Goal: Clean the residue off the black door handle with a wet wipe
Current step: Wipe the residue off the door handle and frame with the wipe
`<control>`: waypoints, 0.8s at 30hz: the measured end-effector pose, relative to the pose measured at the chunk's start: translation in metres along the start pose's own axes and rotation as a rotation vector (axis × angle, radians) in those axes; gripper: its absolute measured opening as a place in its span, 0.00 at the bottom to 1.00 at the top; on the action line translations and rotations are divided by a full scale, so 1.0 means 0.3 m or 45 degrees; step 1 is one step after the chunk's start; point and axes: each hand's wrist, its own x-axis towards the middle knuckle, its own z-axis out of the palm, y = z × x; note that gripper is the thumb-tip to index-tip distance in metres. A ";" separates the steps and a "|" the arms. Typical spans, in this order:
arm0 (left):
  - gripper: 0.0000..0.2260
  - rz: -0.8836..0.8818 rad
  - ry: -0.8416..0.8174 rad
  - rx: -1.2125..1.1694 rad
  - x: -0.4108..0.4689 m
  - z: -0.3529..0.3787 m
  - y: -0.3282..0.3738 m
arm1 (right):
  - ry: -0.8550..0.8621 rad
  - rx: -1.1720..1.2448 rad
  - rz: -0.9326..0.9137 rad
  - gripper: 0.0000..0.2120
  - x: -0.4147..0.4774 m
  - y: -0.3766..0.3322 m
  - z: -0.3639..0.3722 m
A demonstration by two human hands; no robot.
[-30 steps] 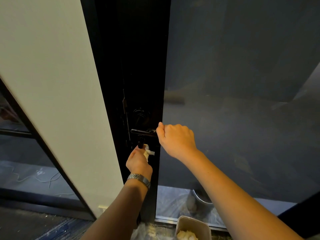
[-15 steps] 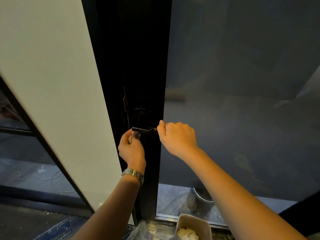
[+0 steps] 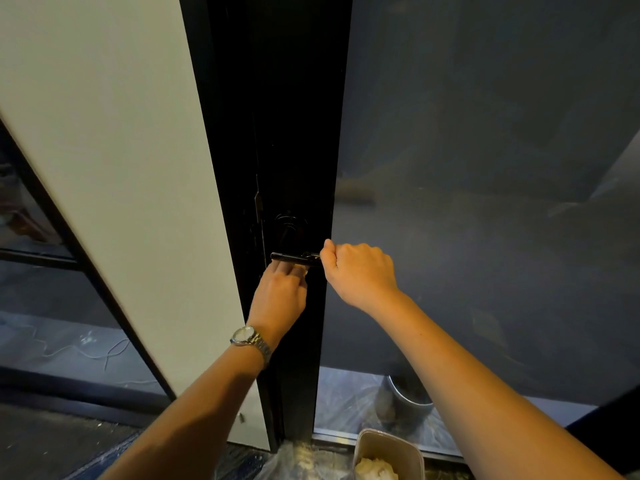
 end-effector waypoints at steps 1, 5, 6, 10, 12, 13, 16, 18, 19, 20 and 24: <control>0.10 -0.019 -0.023 0.002 -0.002 -0.003 -0.018 | 0.001 0.003 -0.001 0.26 -0.001 0.001 0.000; 0.09 -0.337 0.004 -0.181 -0.001 -0.015 -0.006 | 0.004 0.008 -0.003 0.26 -0.002 0.002 0.002; 0.10 -0.302 -0.023 -0.162 0.000 -0.013 -0.002 | 0.002 0.008 -0.002 0.26 -0.002 0.001 0.002; 0.11 -0.180 -0.085 -0.133 0.014 -0.020 -0.024 | -0.002 0.003 -0.012 0.27 0.000 0.002 0.000; 0.08 -0.370 0.010 -0.289 0.019 -0.018 -0.026 | 0.007 0.001 -0.025 0.27 0.000 0.003 0.001; 0.09 -0.474 0.081 -0.394 0.020 -0.016 -0.021 | 0.011 0.002 -0.024 0.27 -0.001 0.003 0.002; 0.09 -0.755 0.193 -0.574 0.028 -0.012 -0.008 | 0.005 0.006 -0.015 0.27 -0.001 0.001 0.005; 0.10 -0.931 0.194 -0.734 0.037 -0.017 -0.009 | 0.006 0.016 -0.018 0.27 0.000 0.003 0.006; 0.10 -1.001 0.187 -0.814 0.042 -0.015 -0.010 | 0.010 0.015 -0.021 0.27 0.001 0.004 0.006; 0.11 -1.059 0.194 -0.869 0.045 -0.012 -0.008 | 0.016 0.014 -0.025 0.27 0.001 0.003 0.005; 0.10 -1.251 0.185 -0.991 0.064 -0.006 0.016 | 0.016 0.013 -0.022 0.27 -0.001 0.000 0.003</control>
